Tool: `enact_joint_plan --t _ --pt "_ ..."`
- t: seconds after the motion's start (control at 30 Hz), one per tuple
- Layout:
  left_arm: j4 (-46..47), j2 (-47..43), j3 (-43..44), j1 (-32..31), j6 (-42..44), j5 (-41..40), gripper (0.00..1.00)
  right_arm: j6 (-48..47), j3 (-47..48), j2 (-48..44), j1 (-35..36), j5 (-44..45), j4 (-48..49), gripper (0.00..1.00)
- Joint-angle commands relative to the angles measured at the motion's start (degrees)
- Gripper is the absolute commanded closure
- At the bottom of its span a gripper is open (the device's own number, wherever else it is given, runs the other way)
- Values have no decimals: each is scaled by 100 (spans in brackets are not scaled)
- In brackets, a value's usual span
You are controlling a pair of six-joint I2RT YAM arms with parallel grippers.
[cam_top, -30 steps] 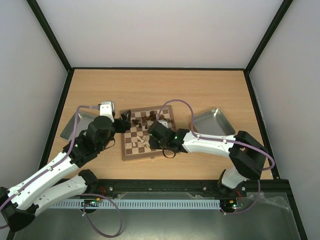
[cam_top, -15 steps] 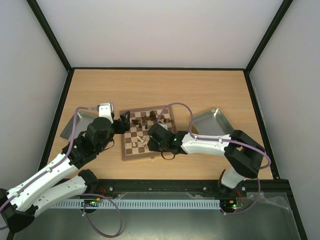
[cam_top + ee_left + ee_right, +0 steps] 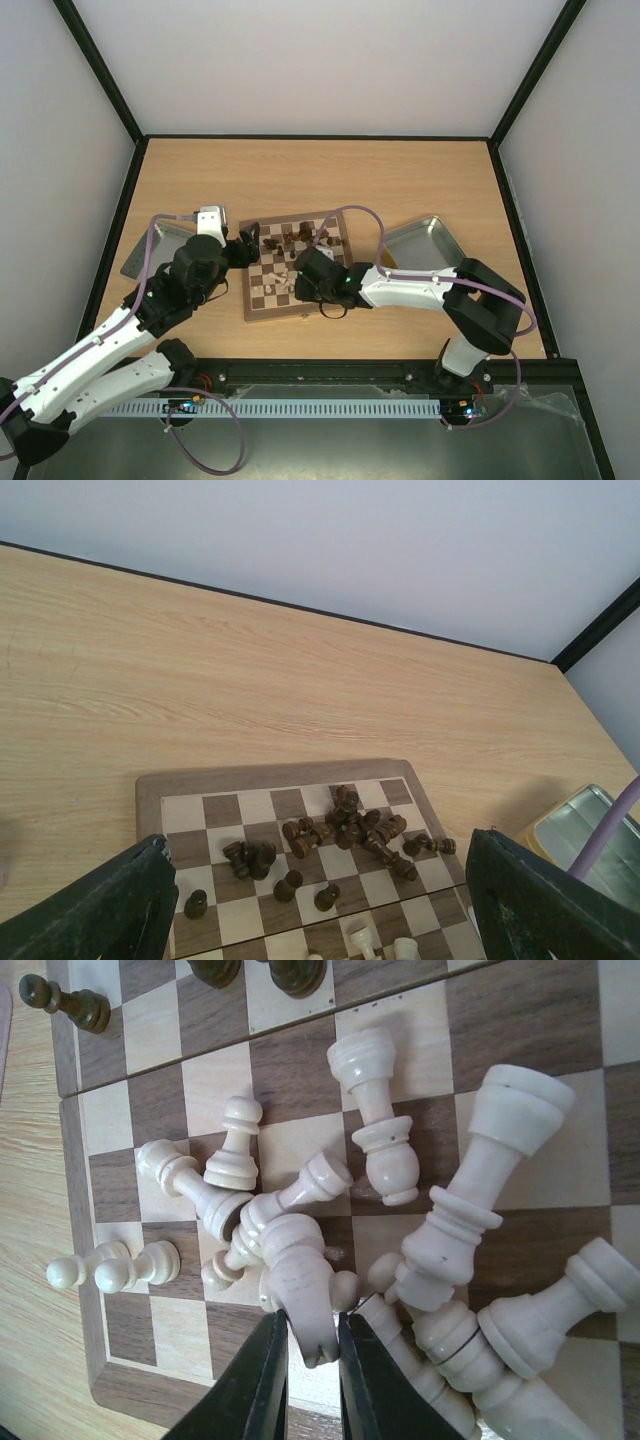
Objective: Set up the chess pieces on the board
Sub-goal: Pick up the chess piece from the chessboard.
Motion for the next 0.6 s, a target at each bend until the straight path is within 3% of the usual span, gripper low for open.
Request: enact_joint_plan --t 0.0,0.4,0.57 --pt "-47 -75 -61 4 -23 -114 19 64 112 -97 52 266 83 88" --pt "-47 -89 -87 6 -45 -115 19 -328 357 -276 49 604 -386 93" --pt "-7 -98 -136 1 -94 -77 19 -654 473 -543 52 561 -1016 93"
